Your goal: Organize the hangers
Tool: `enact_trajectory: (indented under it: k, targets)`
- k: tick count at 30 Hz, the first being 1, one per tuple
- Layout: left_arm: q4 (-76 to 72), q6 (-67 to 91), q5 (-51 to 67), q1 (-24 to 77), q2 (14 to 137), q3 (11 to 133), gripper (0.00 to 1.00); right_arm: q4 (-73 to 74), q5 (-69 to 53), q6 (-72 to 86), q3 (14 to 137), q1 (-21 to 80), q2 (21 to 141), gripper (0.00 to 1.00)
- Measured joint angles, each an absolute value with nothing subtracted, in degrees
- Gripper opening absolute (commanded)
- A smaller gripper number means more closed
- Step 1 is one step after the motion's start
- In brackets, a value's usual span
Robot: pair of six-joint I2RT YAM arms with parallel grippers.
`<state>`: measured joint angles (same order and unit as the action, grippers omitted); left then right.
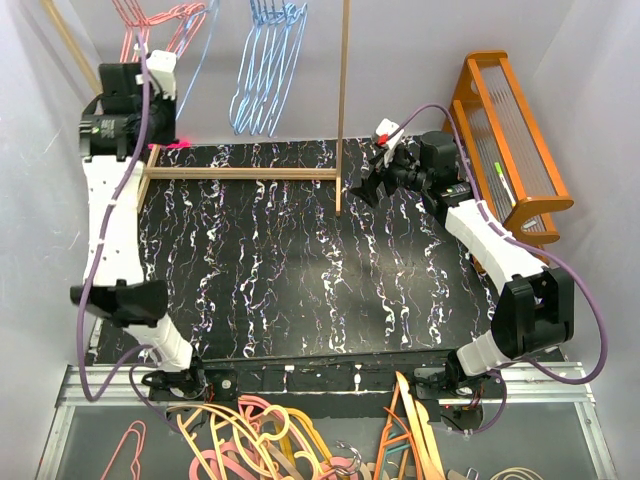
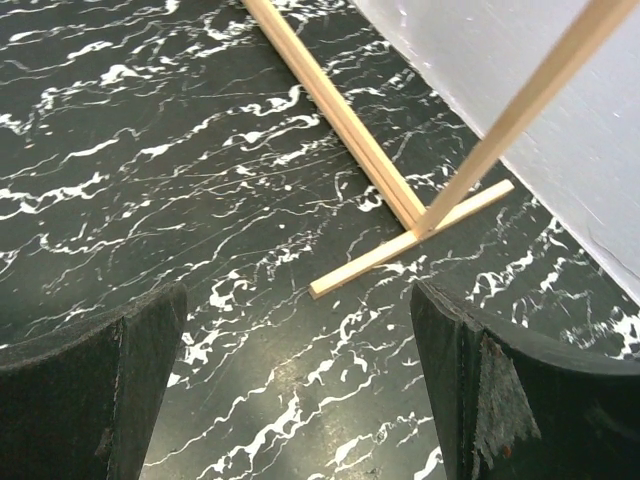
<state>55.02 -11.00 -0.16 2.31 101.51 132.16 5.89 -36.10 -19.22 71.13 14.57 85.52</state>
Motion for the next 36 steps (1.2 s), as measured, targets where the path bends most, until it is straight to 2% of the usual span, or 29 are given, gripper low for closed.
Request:
enact_trajectory:
  k: [5, 9, 16, 24, 27, 32, 36]
  targets:
    - [60.01, -12.21, 1.69, -1.87, 90.94, 125.34, 0.0, 7.88, -43.7, -23.18, 72.66, 14.57, 86.8, 0.98]
    - [66.52, -14.61, 7.64, -4.05, 84.99, 122.87, 0.0, 11.11, -51.09, -29.04, 75.29, 14.81, 89.14, 0.98]
    - [79.68, -20.03, 22.55, -3.95, 70.85, 103.42, 0.0, 21.1, -59.53, -41.65, 79.02, 16.23, 92.75, 0.98]
    - [81.3, -24.64, 24.18, 1.04, 69.21, 91.5, 0.0, 24.67, -62.39, -45.43, 81.01, 16.45, 93.71, 0.98]
    - [81.8, -27.03, 22.55, 1.98, 69.3, 87.66, 0.0, 22.57, -62.87, -43.79, 80.75, 16.45, 93.71, 0.98]
    - [81.89, -27.64, 22.68, 5.37, 69.45, 87.66, 0.0, 9.67, -61.95, -33.87, 78.85, 16.86, 94.11, 0.98]
    - [81.84, -27.9, 22.81, 6.02, 70.65, 88.53, 0.0, 1.67, -56.9, -28.99, 78.85, 17.52, 95.68, 0.98]
